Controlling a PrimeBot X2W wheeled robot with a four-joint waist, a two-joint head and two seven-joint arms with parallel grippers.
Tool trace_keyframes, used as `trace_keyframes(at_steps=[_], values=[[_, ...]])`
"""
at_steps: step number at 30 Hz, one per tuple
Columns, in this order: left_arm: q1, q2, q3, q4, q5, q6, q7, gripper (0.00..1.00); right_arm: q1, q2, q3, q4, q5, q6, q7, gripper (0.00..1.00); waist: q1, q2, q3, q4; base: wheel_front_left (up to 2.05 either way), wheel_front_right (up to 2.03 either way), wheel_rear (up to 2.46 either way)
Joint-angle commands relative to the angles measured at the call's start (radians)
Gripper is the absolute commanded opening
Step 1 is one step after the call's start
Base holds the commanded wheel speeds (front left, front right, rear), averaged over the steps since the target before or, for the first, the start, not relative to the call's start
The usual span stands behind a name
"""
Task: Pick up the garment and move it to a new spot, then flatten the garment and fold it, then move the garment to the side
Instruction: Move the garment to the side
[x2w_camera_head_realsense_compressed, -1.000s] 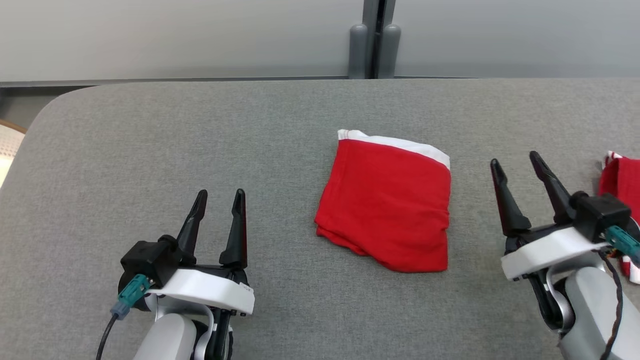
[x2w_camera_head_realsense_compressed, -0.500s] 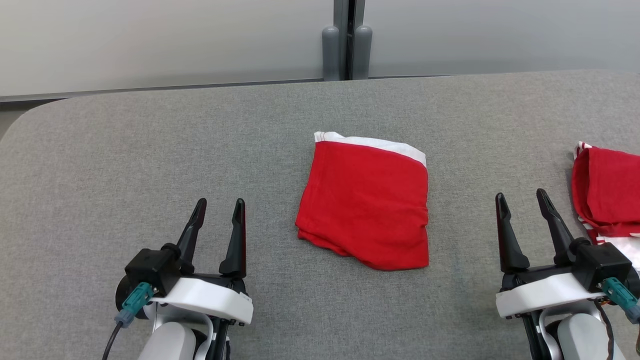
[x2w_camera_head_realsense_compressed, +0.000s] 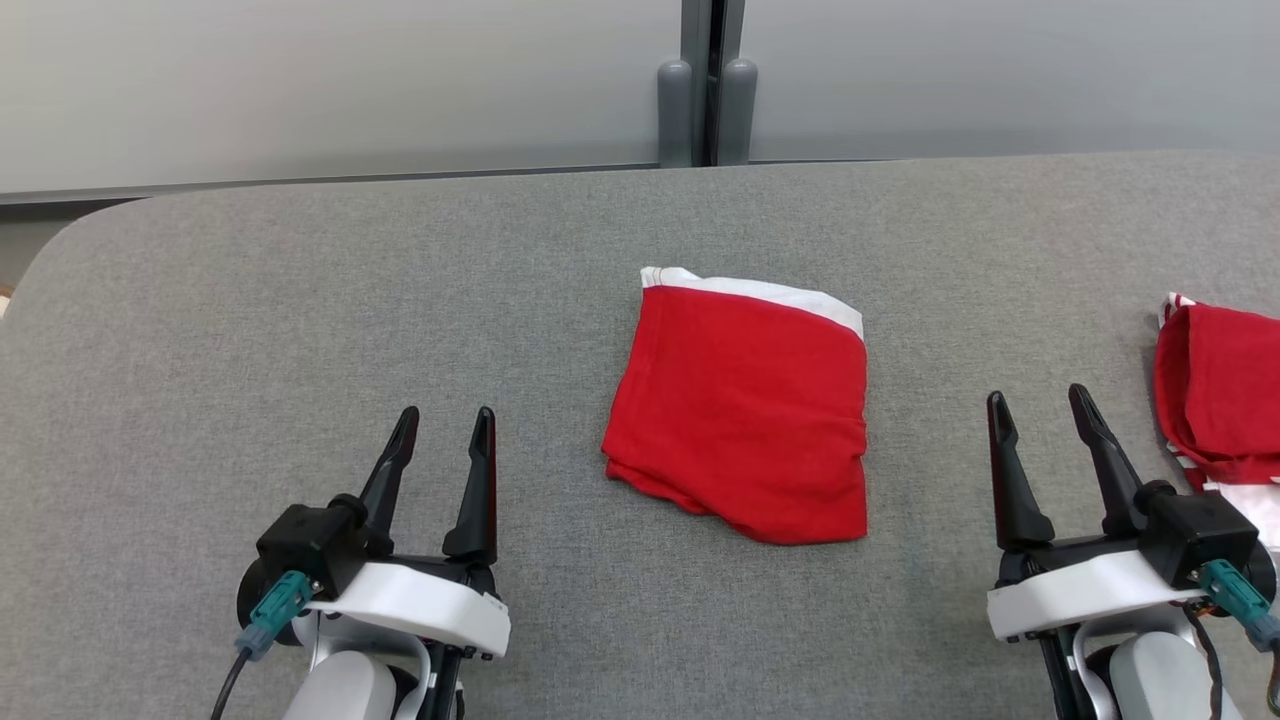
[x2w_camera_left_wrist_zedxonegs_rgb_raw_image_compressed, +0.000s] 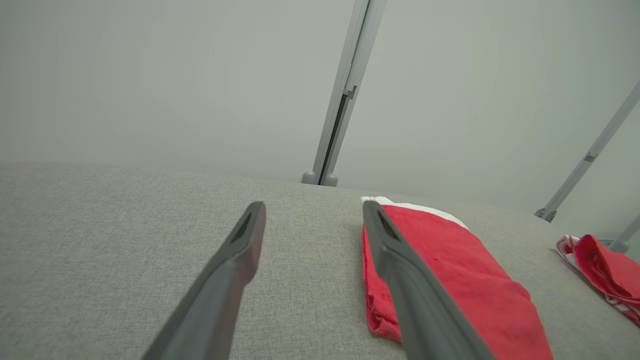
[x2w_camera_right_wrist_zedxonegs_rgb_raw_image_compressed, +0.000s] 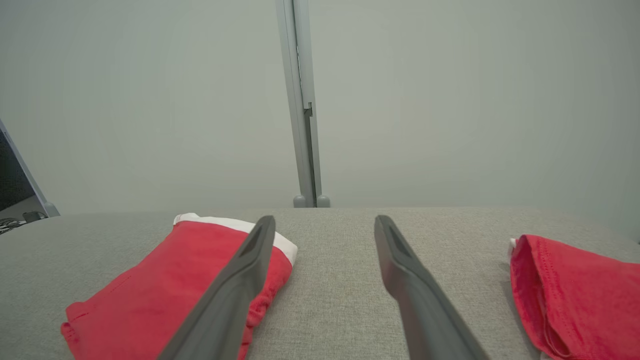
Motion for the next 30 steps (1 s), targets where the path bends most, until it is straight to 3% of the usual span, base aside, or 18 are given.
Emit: trace_keyframes(at_steps=[1, 13, 18, 28, 29, 30], values=[[0.002, 0.004, 0.000, 0.001, 0.000, -0.001, -0.004, 1.00, 0.003, -0.004, -0.002, 0.001, -0.005, 0.000, -0.005, 1.00, 0.0000, -0.0001, 0.000, 0.002, 0.00, 0.00, 0.00], [-0.027, 0.004, -0.026, -0.003, -0.008, -0.005, -0.004, 1.00, -0.068, 0.010, 0.087, 0.060, 0.061, 0.000, 0.026, 1.00, 0.0000, -0.0001, 0.067, 0.051, 0.00, 0.00, 0.00], [-0.050, 0.004, -0.046, -0.001, -0.013, -0.007, -0.004, 1.00, -0.123, 0.020, 0.084, 0.159, 0.122, 0.000, 0.092, 1.00, 0.0000, -0.0001, 0.106, 0.083, 0.00, 0.00, 0.00], [-0.071, 0.004, -0.067, 0.000, -0.020, -0.001, -0.004, 1.00, -0.214, 0.037, 0.089, 0.339, 0.192, 0.000, 0.114, 1.00, 0.0000, -0.0001, 0.145, 0.123, 0.00, 0.00, 0.00], [-0.072, 0.004, -0.067, -0.001, -0.020, 0.000, -0.004, 1.00, -0.220, 0.037, 0.093, 0.353, 0.189, 0.000, 0.113, 0.78, 0.0000, -0.0001, 0.147, 0.123, 0.00, 0.00, 0.00], [-0.075, 0.004, -0.065, -0.003, -0.021, 0.001, -0.004, 1.00, -0.228, 0.039, 0.101, 0.366, 0.182, 0.000, 0.108, 0.05, 0.0000, -0.0001, 0.148, 0.123, 0.00, 0.00, 0.00]])
